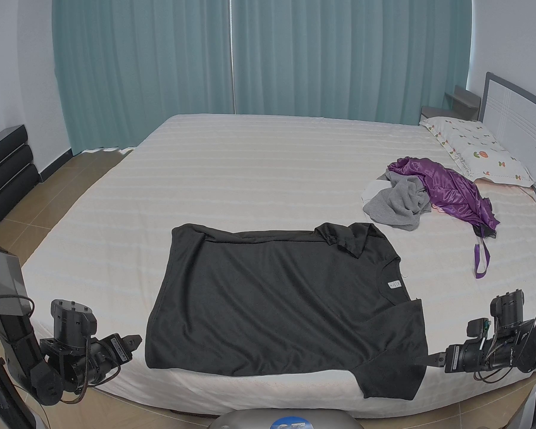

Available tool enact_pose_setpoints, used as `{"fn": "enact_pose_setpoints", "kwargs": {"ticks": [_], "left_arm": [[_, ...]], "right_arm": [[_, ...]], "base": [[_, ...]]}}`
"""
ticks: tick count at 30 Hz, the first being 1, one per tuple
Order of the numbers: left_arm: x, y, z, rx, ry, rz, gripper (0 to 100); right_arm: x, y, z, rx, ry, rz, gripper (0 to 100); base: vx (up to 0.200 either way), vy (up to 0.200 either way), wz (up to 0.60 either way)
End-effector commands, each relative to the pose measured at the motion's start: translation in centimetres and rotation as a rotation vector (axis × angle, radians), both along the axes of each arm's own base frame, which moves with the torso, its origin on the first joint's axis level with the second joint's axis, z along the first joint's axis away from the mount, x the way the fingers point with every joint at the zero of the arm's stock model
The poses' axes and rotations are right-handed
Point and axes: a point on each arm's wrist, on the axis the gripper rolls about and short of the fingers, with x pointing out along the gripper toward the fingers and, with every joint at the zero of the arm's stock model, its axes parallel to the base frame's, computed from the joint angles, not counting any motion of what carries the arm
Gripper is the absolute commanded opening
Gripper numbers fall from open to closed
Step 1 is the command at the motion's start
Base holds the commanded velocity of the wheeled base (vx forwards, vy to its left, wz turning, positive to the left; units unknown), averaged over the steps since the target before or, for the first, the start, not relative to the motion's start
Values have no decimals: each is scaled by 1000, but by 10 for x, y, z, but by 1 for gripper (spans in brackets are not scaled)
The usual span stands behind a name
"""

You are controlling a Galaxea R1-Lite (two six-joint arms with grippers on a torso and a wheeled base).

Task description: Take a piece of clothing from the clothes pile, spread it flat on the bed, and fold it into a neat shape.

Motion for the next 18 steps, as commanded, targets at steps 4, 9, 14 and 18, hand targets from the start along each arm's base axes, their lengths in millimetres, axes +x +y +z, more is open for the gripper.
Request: {"fn": "enact_pose_setpoints", "kwargs": {"ticks": [4, 9, 14, 18], "left_arm": [[-3, 2, 15, -15, -76, 8, 100], [-2, 1, 25, -40, -129, -11, 100], [-2, 1, 26, -51, -139, -16, 100], [-2, 1, 25, -57, -132, -15, 100]], "right_arm": [[19, 5, 17, 88, -97, -84, 100], [20, 5, 11, 127, -72, -131, 100], [25, 3, 5, 132, -73, -149, 100], [29, 3, -3, 144, -61, -162, 100]], "base": [[0, 0, 0], [0, 0, 0], [0, 0, 0], [0, 0, 0]]}}
